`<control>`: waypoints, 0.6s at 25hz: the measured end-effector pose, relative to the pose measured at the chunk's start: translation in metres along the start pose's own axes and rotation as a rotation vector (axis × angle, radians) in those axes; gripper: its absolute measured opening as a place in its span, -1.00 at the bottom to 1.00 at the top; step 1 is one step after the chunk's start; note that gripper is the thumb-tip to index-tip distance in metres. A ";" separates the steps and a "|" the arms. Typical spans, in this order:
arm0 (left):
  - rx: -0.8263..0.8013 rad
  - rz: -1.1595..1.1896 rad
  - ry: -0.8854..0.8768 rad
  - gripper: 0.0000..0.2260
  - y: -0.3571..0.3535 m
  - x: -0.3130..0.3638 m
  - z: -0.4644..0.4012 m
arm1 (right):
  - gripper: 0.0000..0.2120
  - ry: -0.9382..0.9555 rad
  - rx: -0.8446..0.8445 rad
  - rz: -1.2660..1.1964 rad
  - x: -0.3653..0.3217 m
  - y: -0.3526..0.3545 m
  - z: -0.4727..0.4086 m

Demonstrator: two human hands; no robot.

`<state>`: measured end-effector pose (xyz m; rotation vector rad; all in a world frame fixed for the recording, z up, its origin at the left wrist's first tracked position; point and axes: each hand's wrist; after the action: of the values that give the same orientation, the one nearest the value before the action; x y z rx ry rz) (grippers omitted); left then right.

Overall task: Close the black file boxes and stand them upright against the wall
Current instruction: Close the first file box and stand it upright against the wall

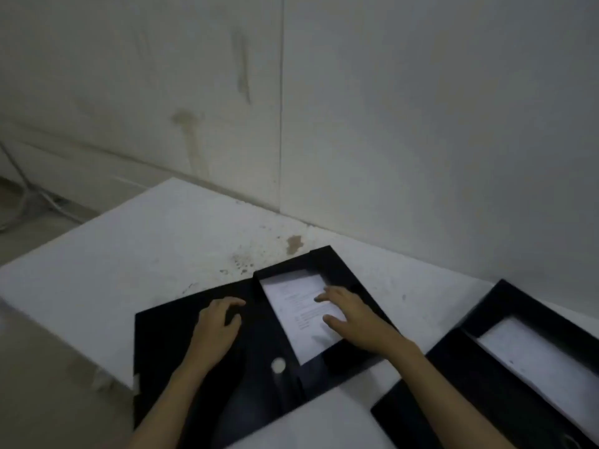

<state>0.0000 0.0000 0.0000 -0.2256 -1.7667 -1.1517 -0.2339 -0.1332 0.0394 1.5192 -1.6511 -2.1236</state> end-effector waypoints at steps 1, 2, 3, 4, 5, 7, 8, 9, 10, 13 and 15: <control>0.009 -0.096 0.079 -0.71 0.002 -0.016 0.009 | -0.62 -0.051 -0.082 0.011 0.000 -0.019 0.006; 0.024 -0.190 0.154 -0.65 0.002 -0.029 0.015 | -0.60 -0.071 -0.138 0.032 0.002 -0.035 0.009; 0.008 -0.261 0.233 -0.58 0.002 -0.048 0.026 | -0.56 -0.109 -0.199 0.064 0.005 -0.056 0.016; -0.023 -0.316 0.302 -0.51 0.004 -0.061 0.037 | -0.52 -0.139 -0.252 0.101 0.006 -0.073 0.025; -0.035 -0.337 0.350 -0.46 0.006 -0.074 0.046 | -0.48 -0.149 -0.285 0.142 0.008 -0.087 0.030; -0.042 -0.341 0.427 -0.37 0.011 -0.093 0.059 | -0.41 -0.144 -0.314 0.288 0.012 -0.107 0.037; -0.033 -0.316 0.470 -0.34 0.016 -0.100 0.063 | -0.39 -0.124 -0.297 0.389 0.014 -0.116 0.040; -0.023 -0.285 0.518 -0.31 0.019 -0.104 0.068 | -0.39 -0.104 -0.289 0.485 0.014 -0.123 0.042; -0.020 -0.249 0.570 -0.29 0.023 -0.108 0.072 | -0.39 -0.098 -0.266 0.557 0.014 -0.130 0.044; 0.011 -0.022 0.631 -0.34 0.036 -0.117 0.071 | -0.40 -0.068 -0.139 0.652 0.001 -0.132 0.045; 0.017 0.101 0.607 -0.43 0.046 -0.118 0.064 | -0.42 -0.037 -0.006 0.656 -0.002 -0.136 0.045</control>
<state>0.0478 0.1131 -0.0717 0.0465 -1.2128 -0.9973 -0.1981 -0.0415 -0.0651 0.7697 -1.8147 -1.7878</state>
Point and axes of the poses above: each hand's wrist, its own z-axis away from the middle knuckle, its own y-axis out of the back of the hand, x = y × z, and after that the axes turned 8 degrees about x, right-handed
